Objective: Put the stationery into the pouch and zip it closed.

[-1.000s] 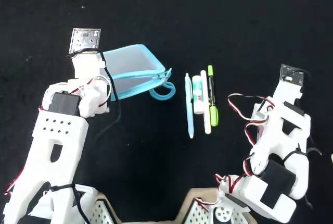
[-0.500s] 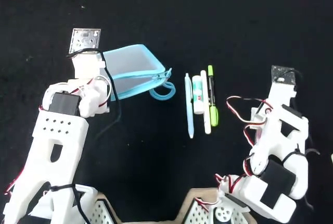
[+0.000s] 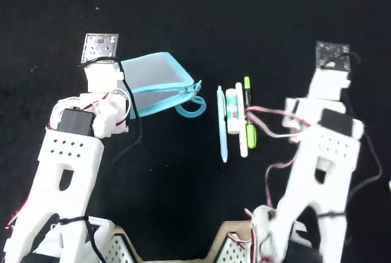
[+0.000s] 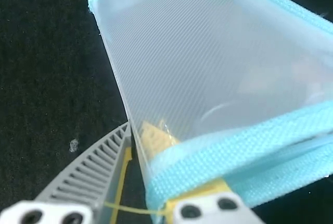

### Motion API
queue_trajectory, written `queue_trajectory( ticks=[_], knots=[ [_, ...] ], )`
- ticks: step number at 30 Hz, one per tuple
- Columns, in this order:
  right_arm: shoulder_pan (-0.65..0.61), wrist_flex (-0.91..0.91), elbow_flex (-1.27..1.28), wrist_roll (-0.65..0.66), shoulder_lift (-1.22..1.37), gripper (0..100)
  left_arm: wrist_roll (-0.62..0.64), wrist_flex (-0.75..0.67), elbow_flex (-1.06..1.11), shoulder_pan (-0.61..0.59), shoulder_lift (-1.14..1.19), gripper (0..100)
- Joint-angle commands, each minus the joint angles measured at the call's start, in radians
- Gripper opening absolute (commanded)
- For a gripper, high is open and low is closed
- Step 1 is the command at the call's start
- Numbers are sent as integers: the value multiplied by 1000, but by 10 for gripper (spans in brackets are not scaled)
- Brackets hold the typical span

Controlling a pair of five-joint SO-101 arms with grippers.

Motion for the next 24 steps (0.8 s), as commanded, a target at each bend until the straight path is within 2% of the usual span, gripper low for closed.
queue_trajectory(
  ticks=[1, 5, 9, 11, 17, 24],
  knots=[
    [-189, 0, -71, -143, -217, 17, 11, -2, 65, 15, 14, 30],
    [-414, -44, -73, -247, -361, 18, 11, -3, 65, 12, 14, 30],
    [-675, -84, -33, -258, -472, 18, 11, -3, 65, 10, 14, 30],
    [-767, -137, 5, -258, -518, 18, 11, -3, 65, 10, 14, 30],
    [-922, -434, 220, -256, -601, 18, 11, -3, 65, 10, 14, 30],
    [-973, -928, 521, -256, -601, 15, 11, -5, 65, 13, 17, 30]
  ],
)
